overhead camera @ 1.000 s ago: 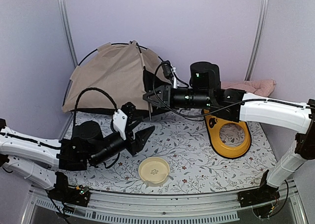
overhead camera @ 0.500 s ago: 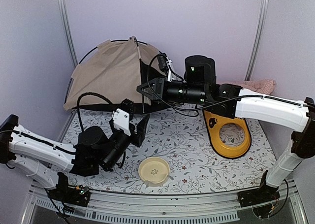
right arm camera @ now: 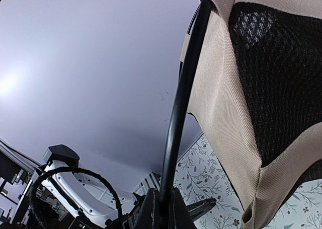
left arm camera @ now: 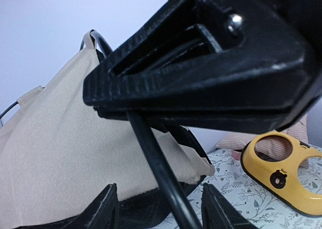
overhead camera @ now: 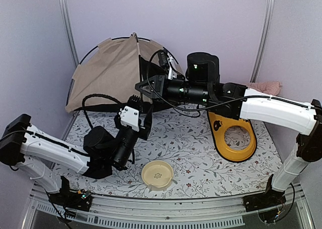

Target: Set up the pet tent

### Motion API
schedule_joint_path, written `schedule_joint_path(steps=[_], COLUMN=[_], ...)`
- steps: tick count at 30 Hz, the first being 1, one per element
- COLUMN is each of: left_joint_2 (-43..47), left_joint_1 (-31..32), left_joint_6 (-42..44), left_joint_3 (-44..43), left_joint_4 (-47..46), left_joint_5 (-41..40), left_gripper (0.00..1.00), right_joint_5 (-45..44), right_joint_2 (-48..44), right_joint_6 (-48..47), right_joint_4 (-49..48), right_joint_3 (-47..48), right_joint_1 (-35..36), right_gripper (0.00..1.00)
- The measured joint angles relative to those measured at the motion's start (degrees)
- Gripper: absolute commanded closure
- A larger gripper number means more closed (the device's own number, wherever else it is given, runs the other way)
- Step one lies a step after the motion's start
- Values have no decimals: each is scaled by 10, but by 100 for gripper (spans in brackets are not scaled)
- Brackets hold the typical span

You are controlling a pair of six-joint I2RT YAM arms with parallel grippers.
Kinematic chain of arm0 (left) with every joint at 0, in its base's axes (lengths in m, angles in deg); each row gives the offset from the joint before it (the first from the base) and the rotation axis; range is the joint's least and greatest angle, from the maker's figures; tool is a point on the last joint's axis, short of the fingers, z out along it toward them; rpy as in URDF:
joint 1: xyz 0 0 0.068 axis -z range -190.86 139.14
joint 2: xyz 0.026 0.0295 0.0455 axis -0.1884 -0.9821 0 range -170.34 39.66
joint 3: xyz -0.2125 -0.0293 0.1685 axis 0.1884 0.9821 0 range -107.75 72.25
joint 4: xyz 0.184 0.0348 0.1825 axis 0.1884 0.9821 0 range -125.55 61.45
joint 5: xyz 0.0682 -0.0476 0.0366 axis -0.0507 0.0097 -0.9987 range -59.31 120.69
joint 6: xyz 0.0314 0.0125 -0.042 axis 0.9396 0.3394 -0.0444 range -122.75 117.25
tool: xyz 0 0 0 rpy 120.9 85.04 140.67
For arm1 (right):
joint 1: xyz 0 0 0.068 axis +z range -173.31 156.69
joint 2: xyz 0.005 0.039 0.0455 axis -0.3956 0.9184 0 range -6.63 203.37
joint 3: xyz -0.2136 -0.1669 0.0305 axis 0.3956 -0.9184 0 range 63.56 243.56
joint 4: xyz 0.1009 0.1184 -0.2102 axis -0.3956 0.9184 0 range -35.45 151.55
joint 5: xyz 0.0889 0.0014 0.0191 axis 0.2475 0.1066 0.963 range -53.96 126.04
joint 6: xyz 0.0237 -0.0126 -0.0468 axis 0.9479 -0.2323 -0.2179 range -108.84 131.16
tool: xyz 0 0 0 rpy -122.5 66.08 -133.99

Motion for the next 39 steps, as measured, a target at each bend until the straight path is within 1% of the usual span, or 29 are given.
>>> schedule_joint_path(steps=[6,12,19,25,34,37,39], left_joint_2=[-17,-30,-31,-31,-31,-31,-31], left_joint_1=[-26,-46,-56,-59,-59,-60,-63], left_joint_6=[21,29,18,12,-8,-11,-14], left_joint_3=[-9,-13,-13,-13,-13,-13,-12], left_joint_4=[-21,-25,-23,-19,3,3,2], left_joint_5=[9,21,36,47,56,52,48], left_gripper=[43,38,40,33,30,31,38], right_joint_5=[-3,-4,-8,-11,-16,-16,-17], right_joint_2=[0,0,0,0,0,0,0], right_joint_6=[3,4,4,4,4,4,3], right_joint_4=[0,1,4,4,5,5,5], right_joint_3=[0,2,8,8,8,8,9], right_joint_1=[2,3,4,4,4,4,4], right_gripper=[100,100,100,100,100,100,100])
